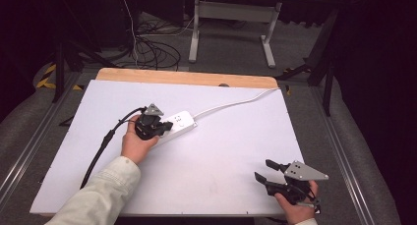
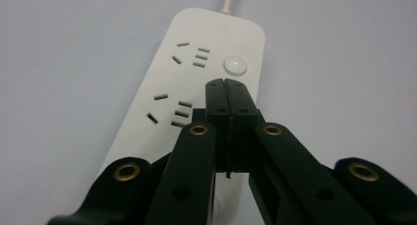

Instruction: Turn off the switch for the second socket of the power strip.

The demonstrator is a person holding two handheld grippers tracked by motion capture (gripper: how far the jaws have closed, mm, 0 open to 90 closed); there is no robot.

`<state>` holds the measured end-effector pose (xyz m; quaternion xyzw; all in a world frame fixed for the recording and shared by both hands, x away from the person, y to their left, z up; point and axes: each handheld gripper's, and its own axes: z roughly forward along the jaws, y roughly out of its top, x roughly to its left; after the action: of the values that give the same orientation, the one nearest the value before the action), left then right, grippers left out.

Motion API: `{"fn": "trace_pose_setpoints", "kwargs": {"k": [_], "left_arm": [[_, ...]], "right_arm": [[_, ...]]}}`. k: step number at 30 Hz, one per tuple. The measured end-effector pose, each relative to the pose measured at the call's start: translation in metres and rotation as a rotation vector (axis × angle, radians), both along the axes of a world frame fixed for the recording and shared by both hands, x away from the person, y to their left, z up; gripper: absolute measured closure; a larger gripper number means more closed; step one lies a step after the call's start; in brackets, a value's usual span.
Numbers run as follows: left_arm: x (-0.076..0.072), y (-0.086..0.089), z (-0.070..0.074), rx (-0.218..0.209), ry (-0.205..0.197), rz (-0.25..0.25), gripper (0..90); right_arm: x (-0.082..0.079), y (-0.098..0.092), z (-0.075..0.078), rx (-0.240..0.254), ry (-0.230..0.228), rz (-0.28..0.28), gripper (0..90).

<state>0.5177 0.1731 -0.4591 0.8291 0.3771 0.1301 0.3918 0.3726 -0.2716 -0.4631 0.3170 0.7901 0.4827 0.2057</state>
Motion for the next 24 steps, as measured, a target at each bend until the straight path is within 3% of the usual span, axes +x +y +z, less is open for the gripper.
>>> {"fn": "trace_pose_setpoints", "kwargs": {"k": [24], "left_arm": [[0.0016, -0.0016, -0.0052, -0.004, 0.0, 0.006, 89.6]], "right_arm": [[-0.0001, -0.0003, -0.0001, -0.002, 0.002, 0.001, 38.3]]}}
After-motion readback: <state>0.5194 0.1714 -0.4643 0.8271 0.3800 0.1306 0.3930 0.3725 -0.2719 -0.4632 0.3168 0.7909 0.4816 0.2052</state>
